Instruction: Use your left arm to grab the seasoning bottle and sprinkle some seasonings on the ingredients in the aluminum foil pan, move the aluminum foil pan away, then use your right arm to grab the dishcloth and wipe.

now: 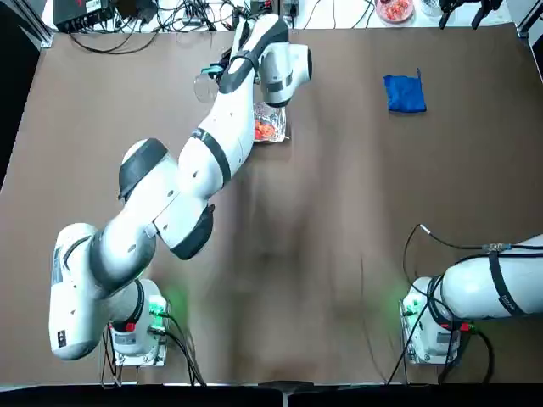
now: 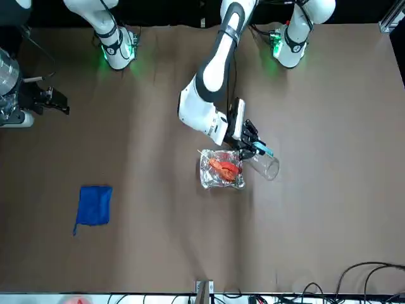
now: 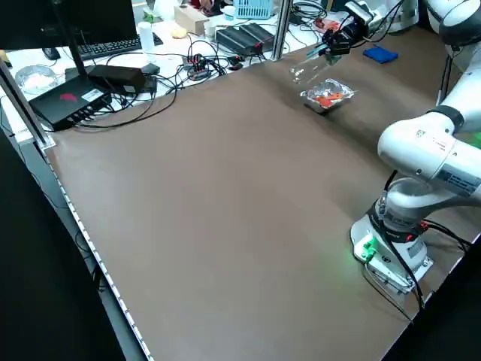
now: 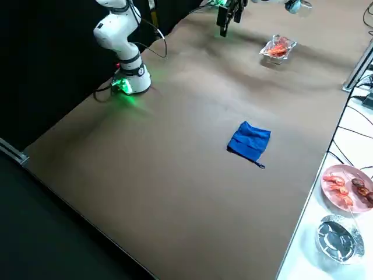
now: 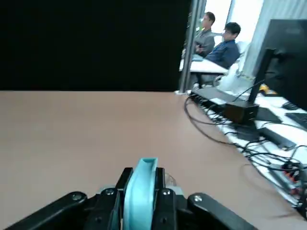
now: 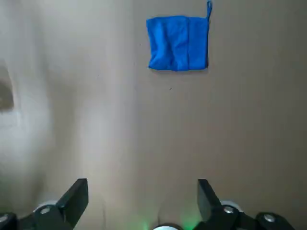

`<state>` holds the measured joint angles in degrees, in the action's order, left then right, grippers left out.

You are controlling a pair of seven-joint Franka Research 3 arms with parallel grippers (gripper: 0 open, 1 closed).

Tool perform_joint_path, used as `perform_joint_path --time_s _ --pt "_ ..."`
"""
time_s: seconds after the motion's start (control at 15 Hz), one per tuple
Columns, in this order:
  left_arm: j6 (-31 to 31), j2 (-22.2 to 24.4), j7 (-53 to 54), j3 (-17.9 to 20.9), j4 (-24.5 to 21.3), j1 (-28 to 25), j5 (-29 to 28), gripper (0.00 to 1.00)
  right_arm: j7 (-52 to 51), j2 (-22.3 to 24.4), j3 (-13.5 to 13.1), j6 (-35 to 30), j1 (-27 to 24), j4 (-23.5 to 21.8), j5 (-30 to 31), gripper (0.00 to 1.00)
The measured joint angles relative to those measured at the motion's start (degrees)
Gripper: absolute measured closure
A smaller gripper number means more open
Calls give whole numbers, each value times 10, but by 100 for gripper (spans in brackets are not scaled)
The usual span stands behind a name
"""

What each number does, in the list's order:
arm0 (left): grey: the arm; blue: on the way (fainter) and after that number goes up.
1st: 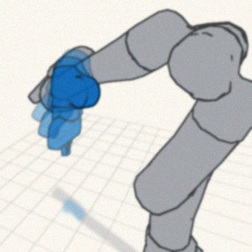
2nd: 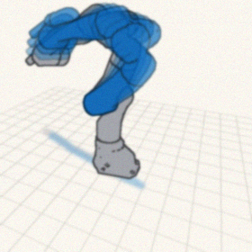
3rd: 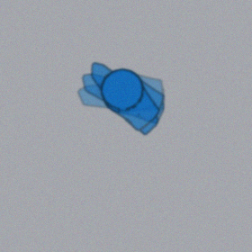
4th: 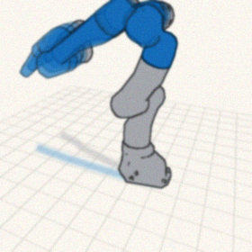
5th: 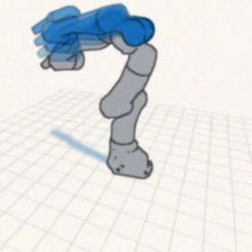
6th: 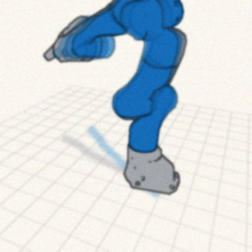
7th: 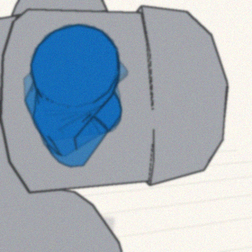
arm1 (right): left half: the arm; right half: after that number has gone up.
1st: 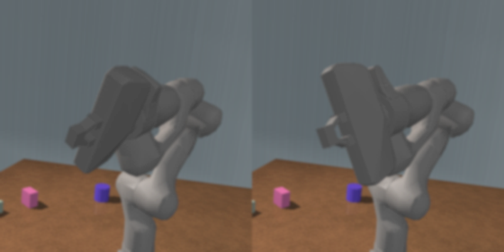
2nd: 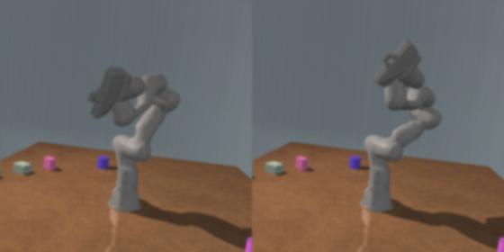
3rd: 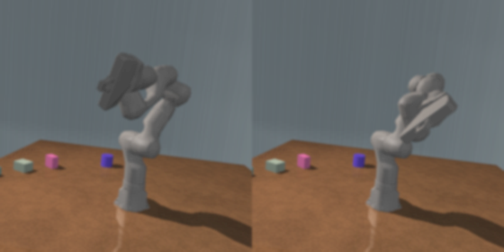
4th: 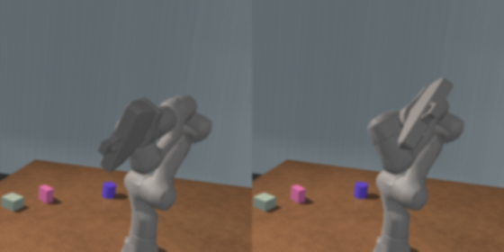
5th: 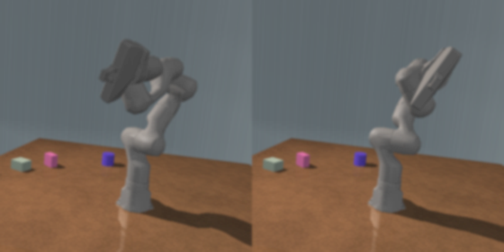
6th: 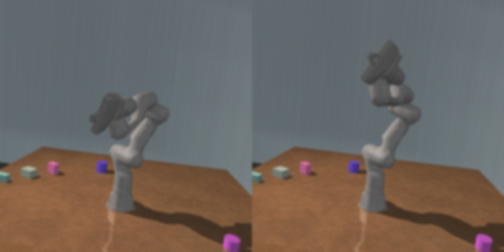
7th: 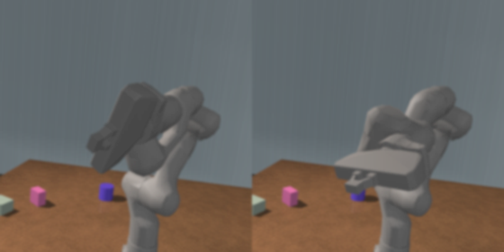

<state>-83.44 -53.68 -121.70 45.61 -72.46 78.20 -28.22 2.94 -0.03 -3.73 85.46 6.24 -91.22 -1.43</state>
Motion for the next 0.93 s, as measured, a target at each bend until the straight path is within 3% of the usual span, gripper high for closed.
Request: perform_joint_path --time_s 0.13,0.33,0.93 --pt "9 6 0 10 4 0 36 77 0 0 0 0 -4 0 0 0" --pt "10 51 10 29 6 -26 124 77 0 0 0 0 -5 0 0 0" --pt "3 193 192 32 6 -193 420 77 0 0 -1 0 -12 1 0 0"
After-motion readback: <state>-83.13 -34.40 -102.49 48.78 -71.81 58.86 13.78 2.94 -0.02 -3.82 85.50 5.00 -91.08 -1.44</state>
